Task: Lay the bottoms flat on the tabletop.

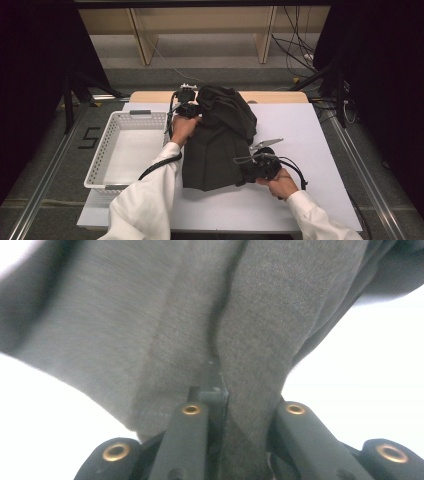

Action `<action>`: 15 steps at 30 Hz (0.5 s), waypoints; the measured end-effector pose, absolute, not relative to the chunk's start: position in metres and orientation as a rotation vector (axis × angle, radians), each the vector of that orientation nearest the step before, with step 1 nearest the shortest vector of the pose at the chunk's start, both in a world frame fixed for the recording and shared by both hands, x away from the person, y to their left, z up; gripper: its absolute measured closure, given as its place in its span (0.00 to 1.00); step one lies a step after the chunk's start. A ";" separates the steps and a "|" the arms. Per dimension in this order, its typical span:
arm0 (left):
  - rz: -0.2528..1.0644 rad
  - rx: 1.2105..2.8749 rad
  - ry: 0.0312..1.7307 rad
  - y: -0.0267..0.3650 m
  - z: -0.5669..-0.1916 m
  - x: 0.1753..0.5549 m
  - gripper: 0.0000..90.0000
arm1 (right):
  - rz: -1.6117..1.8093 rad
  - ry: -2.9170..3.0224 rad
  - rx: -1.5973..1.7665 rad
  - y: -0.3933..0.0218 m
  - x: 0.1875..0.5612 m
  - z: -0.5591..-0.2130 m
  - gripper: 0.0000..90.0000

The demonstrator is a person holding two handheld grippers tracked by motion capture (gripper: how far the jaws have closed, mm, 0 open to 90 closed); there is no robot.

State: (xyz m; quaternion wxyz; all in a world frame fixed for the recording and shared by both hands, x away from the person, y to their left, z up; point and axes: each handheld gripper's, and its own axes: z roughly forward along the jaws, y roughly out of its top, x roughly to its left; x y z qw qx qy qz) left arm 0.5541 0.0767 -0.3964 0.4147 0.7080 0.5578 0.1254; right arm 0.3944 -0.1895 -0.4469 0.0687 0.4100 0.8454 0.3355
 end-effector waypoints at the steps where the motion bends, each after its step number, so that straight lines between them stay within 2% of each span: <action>1: 0.307 1.786 1.395 0.077 -0.396 0.554 0.93 | 1.029 2.538 1.222 -0.194 0.388 -0.440 0.92; 9: 0.288 1.771 1.390 0.073 -0.394 0.551 0.89 | 1.105 2.448 1.237 -0.246 0.341 -0.411 0.92; 15: 0.337 1.792 1.441 0.070 -0.395 0.549 0.73 | 1.039 2.465 1.298 -0.257 0.340 -0.430 0.90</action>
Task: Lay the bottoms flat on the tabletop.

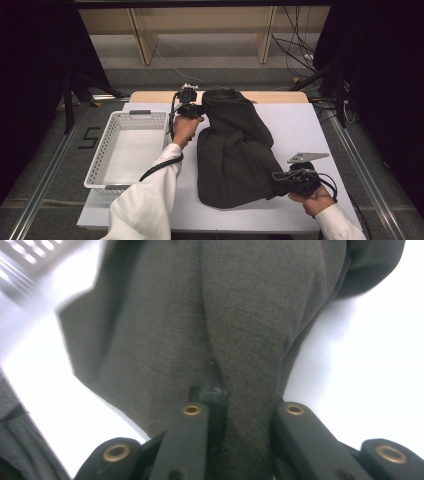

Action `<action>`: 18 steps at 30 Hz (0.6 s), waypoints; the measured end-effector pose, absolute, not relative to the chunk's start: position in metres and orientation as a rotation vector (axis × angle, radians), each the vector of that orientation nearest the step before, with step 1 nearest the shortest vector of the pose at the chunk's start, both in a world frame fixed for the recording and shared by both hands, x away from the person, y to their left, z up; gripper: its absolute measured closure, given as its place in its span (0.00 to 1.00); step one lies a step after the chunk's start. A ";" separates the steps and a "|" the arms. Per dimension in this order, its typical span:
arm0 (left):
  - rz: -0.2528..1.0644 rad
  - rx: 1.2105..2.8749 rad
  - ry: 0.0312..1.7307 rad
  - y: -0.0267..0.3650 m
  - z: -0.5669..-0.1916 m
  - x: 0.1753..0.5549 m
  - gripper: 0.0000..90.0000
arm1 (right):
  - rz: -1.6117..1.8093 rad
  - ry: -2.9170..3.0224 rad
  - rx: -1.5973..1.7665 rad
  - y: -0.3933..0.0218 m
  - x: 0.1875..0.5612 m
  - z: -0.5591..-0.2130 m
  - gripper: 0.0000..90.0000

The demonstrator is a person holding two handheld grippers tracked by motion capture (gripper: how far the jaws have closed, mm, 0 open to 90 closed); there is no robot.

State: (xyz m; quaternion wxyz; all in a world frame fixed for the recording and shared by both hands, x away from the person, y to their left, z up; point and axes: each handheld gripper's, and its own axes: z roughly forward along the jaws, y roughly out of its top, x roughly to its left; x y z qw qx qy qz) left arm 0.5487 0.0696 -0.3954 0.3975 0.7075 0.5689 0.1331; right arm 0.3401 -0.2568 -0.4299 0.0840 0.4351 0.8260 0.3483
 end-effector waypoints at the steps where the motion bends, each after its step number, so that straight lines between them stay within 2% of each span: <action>1: 0.346 1.806 1.429 0.069 -0.394 0.546 0.66 | 1.011 2.481 1.298 -0.254 0.342 -0.435 0.90; 3: 0.370 1.829 1.409 0.070 -0.390 0.539 0.58 | 0.971 2.513 1.287 -0.249 0.343 -0.442 0.85; 6: 0.360 1.818 1.393 0.074 -0.385 0.525 0.49 | 0.948 2.521 1.291 -0.248 0.345 -0.441 0.62; 9: 0.356 1.856 1.347 0.076 -0.381 0.508 0.42 | 0.995 2.462 1.326 -0.255 0.348 -0.435 0.50; 12: 0.329 1.896 1.304 0.078 -0.383 0.490 0.38 | 1.076 2.427 1.335 -0.262 0.349 -0.426 0.44; 18: 0.283 1.955 1.262 0.077 -0.392 0.462 0.32 | 1.123 2.376 1.362 -0.260 0.359 -0.420 0.42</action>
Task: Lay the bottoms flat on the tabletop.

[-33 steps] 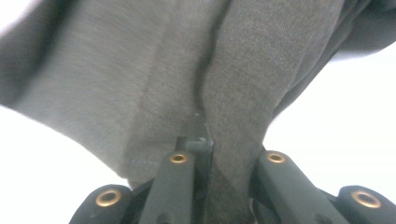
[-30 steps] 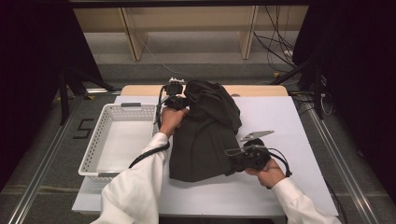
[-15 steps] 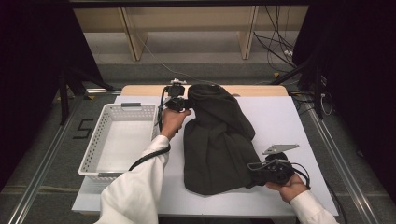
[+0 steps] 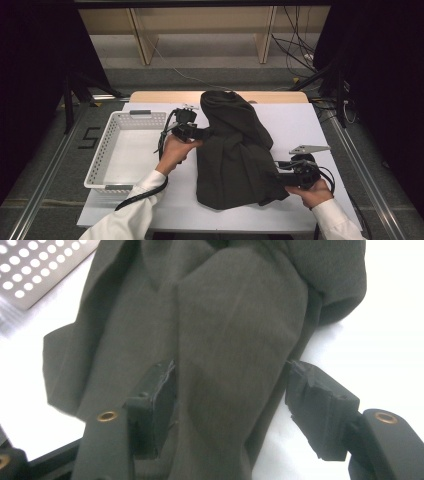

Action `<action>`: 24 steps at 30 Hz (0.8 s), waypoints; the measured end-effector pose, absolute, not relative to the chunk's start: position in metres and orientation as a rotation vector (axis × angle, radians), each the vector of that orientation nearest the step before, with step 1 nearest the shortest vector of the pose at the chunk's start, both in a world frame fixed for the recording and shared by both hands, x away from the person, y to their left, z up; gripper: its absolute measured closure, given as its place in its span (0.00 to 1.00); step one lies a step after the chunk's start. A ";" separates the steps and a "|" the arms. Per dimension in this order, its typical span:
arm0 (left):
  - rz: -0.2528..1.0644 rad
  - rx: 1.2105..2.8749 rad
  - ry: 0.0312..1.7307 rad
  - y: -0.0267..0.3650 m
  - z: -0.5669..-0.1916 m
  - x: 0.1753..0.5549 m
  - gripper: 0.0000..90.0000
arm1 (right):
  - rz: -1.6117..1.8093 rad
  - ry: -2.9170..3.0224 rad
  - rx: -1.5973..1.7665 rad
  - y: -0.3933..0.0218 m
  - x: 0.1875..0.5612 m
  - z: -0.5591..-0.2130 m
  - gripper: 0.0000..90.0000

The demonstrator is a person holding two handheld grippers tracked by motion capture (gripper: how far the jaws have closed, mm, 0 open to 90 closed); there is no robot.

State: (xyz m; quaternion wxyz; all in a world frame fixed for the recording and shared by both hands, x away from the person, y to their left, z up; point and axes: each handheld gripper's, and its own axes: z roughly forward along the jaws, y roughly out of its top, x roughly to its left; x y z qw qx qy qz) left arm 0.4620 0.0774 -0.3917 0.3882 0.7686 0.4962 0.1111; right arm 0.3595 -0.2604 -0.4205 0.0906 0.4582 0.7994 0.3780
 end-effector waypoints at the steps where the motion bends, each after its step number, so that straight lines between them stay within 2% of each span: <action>1: 0.278 1.950 1.262 0.077 -0.393 0.458 0.32 | 1.125 2.384 1.370 -0.259 0.363 -0.423 0.42; 8: 0.202 2.070 1.201 0.050 -0.418 0.435 0.22 | 1.026 2.436 1.378 -0.249 0.367 -0.442 0.43; 10: 0.246 2.149 1.186 0.035 -0.429 0.432 0.16 | 0.986 2.447 1.369 -0.246 0.368 -0.445 0.43; 11: 0.269 2.185 1.169 0.029 -0.435 0.431 0.17 | 0.975 2.449 1.377 -0.245 0.368 -0.446 0.44; 12: 0.266 2.205 1.152 0.024 -0.442 0.431 0.20 | 0.969 2.456 1.382 -0.244 0.368 -0.448 0.44; 13: 0.272 2.206 1.139 0.022 -0.447 0.430 0.32 | 0.961 2.462 1.390 -0.243 0.369 -0.451 0.46; 15: 0.319 2.209 1.107 0.019 -0.453 0.426 0.66 | 0.940 2.485 1.386 -0.240 0.369 -0.456 0.51; 16: 0.350 2.221 1.092 0.018 -0.454 0.424 0.81 | 0.934 2.496 1.385 -0.239 0.368 -0.458 0.56; 17: 0.355 2.217 1.083 0.018 -0.453 0.423 0.88 | 0.938 2.502 1.379 -0.238 0.367 -0.460 0.61; 19: 0.330 2.182 1.065 0.020 -0.444 0.420 0.93 | 0.943 2.499 1.374 -0.237 0.365 -0.460 0.71; 21: 0.304 2.133 1.040 0.022 -0.431 0.416 0.94 | 0.947 2.480 1.360 -0.237 0.362 -0.456 0.83; 24: 0.282 2.080 0.985 0.024 -0.407 0.409 0.94 | 1.044 2.382 1.332 -0.240 0.355 -0.435 0.91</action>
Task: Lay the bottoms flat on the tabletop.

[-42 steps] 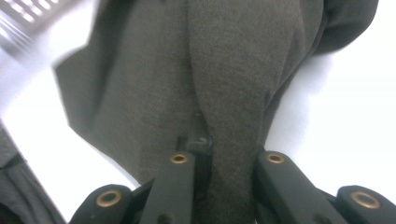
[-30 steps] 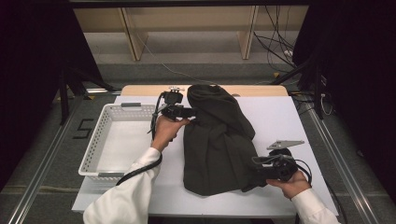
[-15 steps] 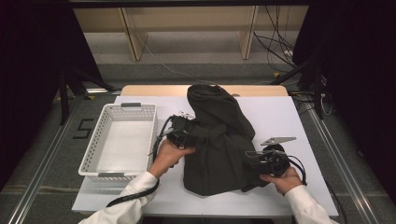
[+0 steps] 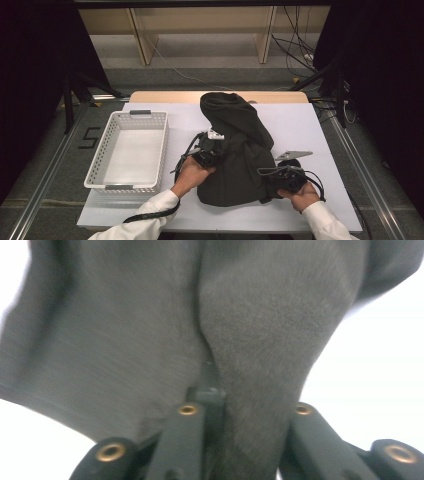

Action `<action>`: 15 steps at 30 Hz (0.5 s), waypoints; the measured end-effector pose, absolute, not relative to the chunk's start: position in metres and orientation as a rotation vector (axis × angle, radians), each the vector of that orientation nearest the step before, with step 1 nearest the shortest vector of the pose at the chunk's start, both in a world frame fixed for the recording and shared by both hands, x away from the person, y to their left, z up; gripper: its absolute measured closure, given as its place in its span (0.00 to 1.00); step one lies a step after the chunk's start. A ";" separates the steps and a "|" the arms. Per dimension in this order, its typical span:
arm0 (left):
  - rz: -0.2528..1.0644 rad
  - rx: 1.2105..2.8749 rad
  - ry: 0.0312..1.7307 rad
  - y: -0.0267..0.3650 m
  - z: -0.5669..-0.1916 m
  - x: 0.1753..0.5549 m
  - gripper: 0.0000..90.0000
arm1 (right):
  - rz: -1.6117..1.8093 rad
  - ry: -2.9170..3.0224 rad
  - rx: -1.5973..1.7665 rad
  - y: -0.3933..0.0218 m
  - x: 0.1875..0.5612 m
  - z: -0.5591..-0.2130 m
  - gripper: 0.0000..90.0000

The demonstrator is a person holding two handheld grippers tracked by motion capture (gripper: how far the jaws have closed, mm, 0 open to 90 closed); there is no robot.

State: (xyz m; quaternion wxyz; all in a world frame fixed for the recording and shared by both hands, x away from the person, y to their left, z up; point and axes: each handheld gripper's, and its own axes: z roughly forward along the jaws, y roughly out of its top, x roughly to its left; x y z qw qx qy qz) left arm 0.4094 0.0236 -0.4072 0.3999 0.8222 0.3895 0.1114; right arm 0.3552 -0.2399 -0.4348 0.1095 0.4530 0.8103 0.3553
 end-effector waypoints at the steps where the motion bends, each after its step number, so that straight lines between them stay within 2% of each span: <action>1: 0.274 2.062 0.978 0.024 -0.401 0.408 0.94 | 1.084 2.348 1.323 -0.241 0.353 -0.425 0.92; 4: 0.254 2.038 0.958 0.030 -0.389 0.404 0.94 | 1.152 2.307 1.285 -0.244 0.345 -0.404 0.92; 7: 0.270 2.043 0.981 0.040 -0.391 0.404 0.94 | 1.162 2.326 1.262 -0.241 0.338 -0.401 0.92; 12: 0.349 2.140 1.062 0.053 -0.417 0.407 0.94 | 1.107 2.444 1.259 -0.222 0.335 -0.425 0.90; 14: 0.367 2.209 1.089 0.054 -0.425 0.410 0.91 | 1.072 2.501 1.254 -0.211 0.334 -0.440 0.85; 15: 0.370 2.207 1.112 0.055 -0.427 0.411 0.86 | 1.052 2.536 1.240 -0.206 0.334 -0.445 0.81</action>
